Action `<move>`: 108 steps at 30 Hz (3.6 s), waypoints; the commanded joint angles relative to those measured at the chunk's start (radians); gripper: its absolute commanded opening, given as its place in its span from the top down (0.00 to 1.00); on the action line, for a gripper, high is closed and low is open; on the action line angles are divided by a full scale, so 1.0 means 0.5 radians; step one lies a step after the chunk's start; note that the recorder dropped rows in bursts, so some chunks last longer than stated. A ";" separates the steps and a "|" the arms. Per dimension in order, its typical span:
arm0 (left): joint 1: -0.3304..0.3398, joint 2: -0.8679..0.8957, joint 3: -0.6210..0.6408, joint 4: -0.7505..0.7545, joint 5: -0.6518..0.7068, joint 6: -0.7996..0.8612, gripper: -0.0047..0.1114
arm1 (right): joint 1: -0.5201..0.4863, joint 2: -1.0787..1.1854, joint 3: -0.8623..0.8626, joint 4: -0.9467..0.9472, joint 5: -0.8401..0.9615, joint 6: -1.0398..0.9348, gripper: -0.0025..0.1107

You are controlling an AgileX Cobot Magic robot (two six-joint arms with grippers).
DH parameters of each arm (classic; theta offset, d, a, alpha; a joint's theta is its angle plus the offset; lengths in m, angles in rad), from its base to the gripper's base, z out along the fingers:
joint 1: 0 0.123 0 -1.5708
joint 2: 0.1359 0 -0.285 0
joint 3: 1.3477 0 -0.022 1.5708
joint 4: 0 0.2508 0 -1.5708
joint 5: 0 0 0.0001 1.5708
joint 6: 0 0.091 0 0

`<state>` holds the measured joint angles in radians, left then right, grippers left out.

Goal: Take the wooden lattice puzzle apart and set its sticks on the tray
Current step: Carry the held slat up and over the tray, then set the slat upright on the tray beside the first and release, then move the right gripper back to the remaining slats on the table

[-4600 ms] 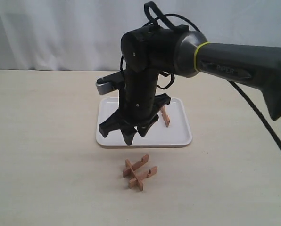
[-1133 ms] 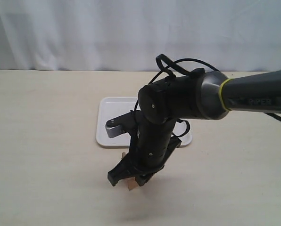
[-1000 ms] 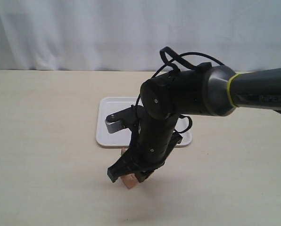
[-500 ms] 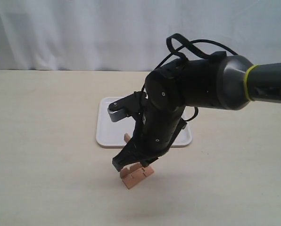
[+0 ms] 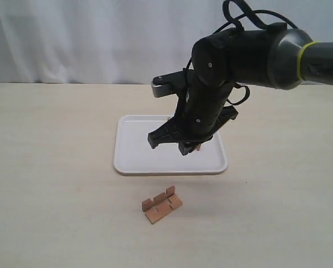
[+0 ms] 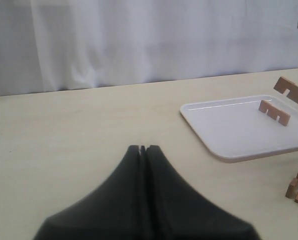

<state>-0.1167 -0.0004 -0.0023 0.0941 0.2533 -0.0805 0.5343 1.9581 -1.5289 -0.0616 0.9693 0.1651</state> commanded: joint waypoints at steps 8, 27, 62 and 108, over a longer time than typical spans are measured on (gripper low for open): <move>0.002 0.001 0.005 -0.002 -0.023 -0.006 0.96 | -0.062 0.382 -0.568 0.005 0.342 0.002 0.94; 0.002 0.001 0.005 -0.002 -0.023 -0.006 0.96 | -0.165 0.817 -0.921 -0.005 0.336 0.026 0.94; 0.002 0.001 0.005 -0.002 -0.023 -0.006 0.96 | -0.165 0.857 -0.921 -0.038 0.269 0.039 0.94; 0.002 0.001 0.005 -0.002 -0.023 -0.006 0.96 | -0.158 0.695 -0.921 -0.128 0.464 0.119 0.66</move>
<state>-0.1167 -0.0004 -0.0023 0.0941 0.2533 -0.0805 0.4562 2.3445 -1.9862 -0.1391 1.1683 0.2256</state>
